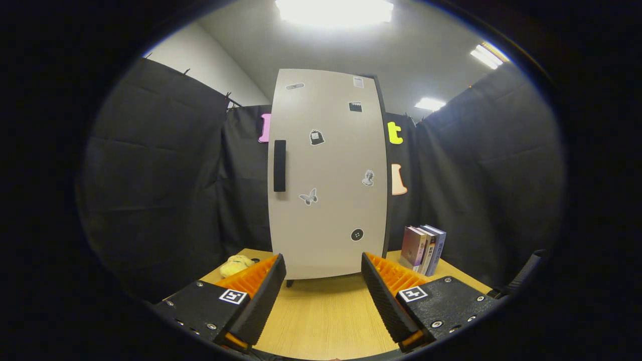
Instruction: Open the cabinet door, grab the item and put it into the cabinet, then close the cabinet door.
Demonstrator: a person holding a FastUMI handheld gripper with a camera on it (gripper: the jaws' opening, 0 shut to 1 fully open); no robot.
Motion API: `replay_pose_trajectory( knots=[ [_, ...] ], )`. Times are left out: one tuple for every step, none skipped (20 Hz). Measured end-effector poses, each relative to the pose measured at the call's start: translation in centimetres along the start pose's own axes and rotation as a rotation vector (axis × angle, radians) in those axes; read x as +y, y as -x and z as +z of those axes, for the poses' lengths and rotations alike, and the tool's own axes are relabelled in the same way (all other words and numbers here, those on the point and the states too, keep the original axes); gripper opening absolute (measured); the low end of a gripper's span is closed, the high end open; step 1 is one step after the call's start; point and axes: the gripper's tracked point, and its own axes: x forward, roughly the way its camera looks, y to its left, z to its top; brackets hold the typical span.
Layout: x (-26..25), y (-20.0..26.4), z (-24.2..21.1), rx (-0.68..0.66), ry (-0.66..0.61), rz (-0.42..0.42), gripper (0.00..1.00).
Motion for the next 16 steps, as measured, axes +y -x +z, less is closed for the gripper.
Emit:
replay_pose_trajectory(
  knots=[
    [0.03,0.12,-0.04,0.000,0.000,0.000,0.94],
    [0.03,0.16,0.01,-0.002,0.000,-0.002,0.94],
    [0.03,0.20,0.02,-0.004,0.000,-0.003,0.94],
    [0.02,0.29,-0.02,-0.004,0.000,-0.003,0.94],
    [0.02,0.31,-0.07,-0.004,-0.001,-0.004,0.94],
    [0.02,0.34,-0.08,-0.004,-0.003,-0.006,0.94],
    [0.10,0.36,-0.07,-0.004,-0.005,-0.006,0.94],
    [0.08,0.44,-0.11,-0.002,-0.007,-0.006,0.94],
    [0.10,0.43,-0.21,0.000,-0.007,-0.006,0.94],
    [0.11,0.43,-0.28,0.002,-0.008,-0.006,0.94],
    [0.15,0.40,-0.29,0.002,-0.010,-0.006,0.94],
    [0.20,0.32,-0.33,0.005,-0.011,-0.005,0.94],
    [0.30,0.38,-0.33,0.006,-0.013,-0.004,0.94],
    [0.33,0.38,-0.29,0.007,-0.014,-0.004,0.94],
    [0.38,0.37,-0.31,0.006,-0.015,-0.005,0.94],
    [0.41,0.34,-0.28,0.005,-0.015,-0.005,0.94]
  ],
)
